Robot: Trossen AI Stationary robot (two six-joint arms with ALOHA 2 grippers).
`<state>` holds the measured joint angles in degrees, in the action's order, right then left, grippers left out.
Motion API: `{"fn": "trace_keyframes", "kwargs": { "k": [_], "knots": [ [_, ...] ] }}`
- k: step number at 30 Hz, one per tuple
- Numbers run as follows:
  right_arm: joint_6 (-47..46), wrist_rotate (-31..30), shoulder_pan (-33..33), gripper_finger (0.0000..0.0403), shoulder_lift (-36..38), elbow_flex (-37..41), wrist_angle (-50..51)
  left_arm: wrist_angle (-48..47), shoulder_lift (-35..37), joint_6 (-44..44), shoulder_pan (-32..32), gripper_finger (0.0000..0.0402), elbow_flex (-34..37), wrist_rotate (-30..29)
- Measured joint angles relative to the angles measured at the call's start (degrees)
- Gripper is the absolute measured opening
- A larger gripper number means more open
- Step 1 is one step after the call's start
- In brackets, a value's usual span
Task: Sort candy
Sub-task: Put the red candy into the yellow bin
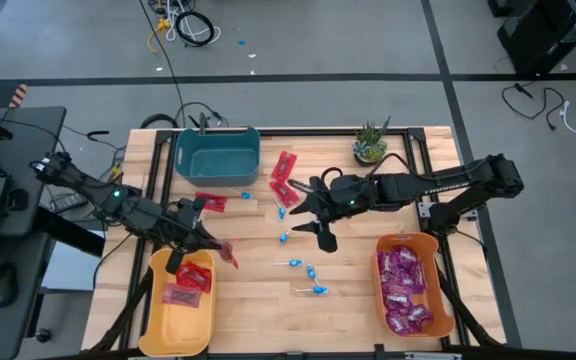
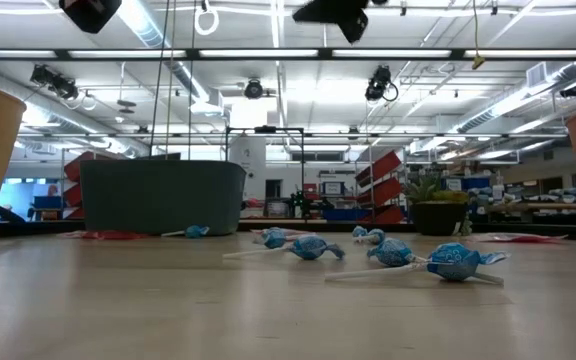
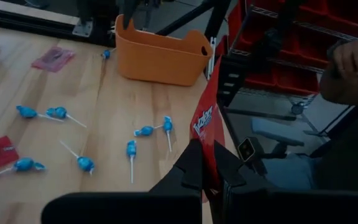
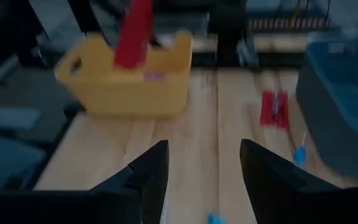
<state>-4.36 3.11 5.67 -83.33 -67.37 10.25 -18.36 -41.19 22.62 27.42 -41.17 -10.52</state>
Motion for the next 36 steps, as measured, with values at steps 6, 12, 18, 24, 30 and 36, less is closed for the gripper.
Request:
{"fn": "trace_keyframes", "kwargs": {
  "k": [6,12,18,24,30,36],
  "knots": [
    [-1.2,0.1,0.0,0.0185,0.0,0.0,-7.7,-1.2,0.0,0.6,1.8,0.0001,0.0,-1.9],
    [-1.0,3.9,0.0,0.0184,0.0,0.0,-6.1,-7.3,0.0,5.4,4.2,0.0001,0.0,-1.7],
    [1.0,4.1,0.0,0.0184,0.0,0.0,-5.5,-14.2,0.0,14.2,6.9,0.0001,0.0,2.6],
    [1.2,4.1,-0.1,0.0184,0.0,0.0,-5.5,-17.6,0.0,24.0,9.2,0.0001,0.0,11.8],
    [2.9,4.1,-0.1,0.0185,0.0,0.0,-5.5,-22.0,0.0,30.6,10.3,0.0001,0.0,13.3],
    [3.0,4.1,-0.1,0.0184,0.0,0.0,-5.5,-22.8,0.0,32.3,10.3,0.0011,0.0,12.6]
  ]
}}
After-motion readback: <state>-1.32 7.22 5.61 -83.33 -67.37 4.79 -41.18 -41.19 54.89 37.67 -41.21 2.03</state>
